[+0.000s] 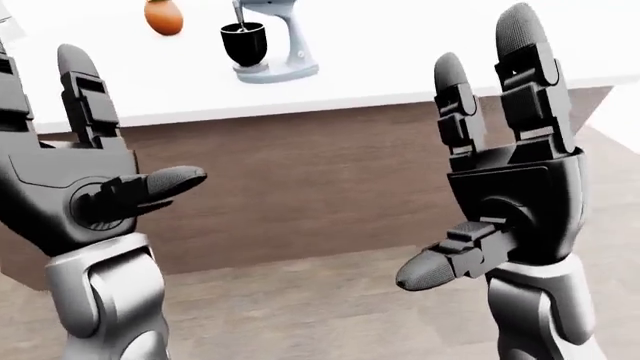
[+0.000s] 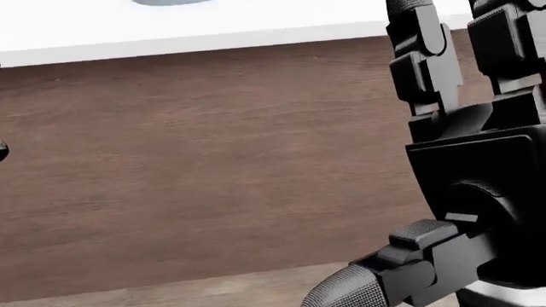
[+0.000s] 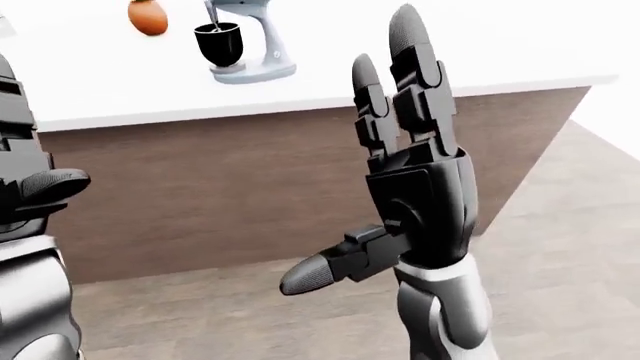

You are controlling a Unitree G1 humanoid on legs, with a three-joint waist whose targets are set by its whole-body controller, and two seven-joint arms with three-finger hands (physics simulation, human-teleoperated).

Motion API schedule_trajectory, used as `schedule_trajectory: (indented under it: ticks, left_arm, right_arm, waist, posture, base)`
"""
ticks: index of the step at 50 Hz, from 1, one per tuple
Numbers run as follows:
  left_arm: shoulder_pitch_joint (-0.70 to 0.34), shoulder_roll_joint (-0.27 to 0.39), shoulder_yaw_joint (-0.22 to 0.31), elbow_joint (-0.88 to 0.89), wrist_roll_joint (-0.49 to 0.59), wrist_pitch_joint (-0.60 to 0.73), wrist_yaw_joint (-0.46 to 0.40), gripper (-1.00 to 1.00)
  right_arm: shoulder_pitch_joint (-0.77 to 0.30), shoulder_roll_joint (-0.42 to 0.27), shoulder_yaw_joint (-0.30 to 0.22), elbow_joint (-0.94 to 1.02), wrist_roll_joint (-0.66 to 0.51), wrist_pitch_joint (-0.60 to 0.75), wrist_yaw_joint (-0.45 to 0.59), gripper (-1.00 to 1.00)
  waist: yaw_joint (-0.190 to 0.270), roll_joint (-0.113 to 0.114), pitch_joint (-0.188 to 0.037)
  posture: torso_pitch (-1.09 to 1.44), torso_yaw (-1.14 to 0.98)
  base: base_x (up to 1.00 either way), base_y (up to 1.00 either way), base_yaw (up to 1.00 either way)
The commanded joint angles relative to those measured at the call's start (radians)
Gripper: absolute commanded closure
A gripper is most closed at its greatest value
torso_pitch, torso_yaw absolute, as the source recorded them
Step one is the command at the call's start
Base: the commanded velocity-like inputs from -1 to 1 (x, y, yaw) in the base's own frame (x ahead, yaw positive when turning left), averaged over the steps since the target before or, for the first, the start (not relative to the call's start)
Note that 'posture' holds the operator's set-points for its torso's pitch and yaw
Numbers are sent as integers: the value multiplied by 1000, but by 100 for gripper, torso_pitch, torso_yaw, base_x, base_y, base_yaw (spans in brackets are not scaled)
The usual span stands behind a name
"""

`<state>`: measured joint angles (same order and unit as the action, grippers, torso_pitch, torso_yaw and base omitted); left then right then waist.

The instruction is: Open the stand mixer head.

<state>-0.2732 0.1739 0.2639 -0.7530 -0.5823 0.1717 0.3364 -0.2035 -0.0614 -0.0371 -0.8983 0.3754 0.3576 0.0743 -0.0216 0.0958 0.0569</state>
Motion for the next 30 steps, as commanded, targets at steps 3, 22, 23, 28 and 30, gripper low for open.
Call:
schedule_trajectory:
  ticks: [3, 22, 23, 28, 30]
  left_arm:
    - [-23, 11, -2, -32, -7, -15, -11, -99]
    - [-28, 12, -2, -1, -6, -37, -17, -99]
    - [-28, 12, -2, 0, -7, -37, -17, -100]
    - [-27, 13, 0, 3, -12, -42, -18, -99]
    - [-28, 14, 1, 2, -14, -41, -16, -99]
  right_arm:
    - [-20, -2, -18, -39, 21, -27, -3, -100]
    - [-23, 2, -2, -29, 13, -9, 16, -100]
    - [-22, 1, 1, -28, 7, -13, 19, -100]
    - [-20, 8, 9, -24, -25, -10, 24, -100]
    - [-21, 10, 6, -29, -9, 0, 24, -100]
  waist:
    - [11, -31, 25]
    - [21, -131, 32]
    - [20, -129, 22]
    - [16, -131, -29]
    - [18, -84, -37]
  posture:
    - [0, 0]
    - [0, 0]
    - [0, 0]
    - [0, 0]
    - [0, 0]
  base:
    - [89, 0, 0]
    - [39, 0, 0]
    - [100, 0, 0]
    - [19, 0, 0]
    - [0, 0, 0]
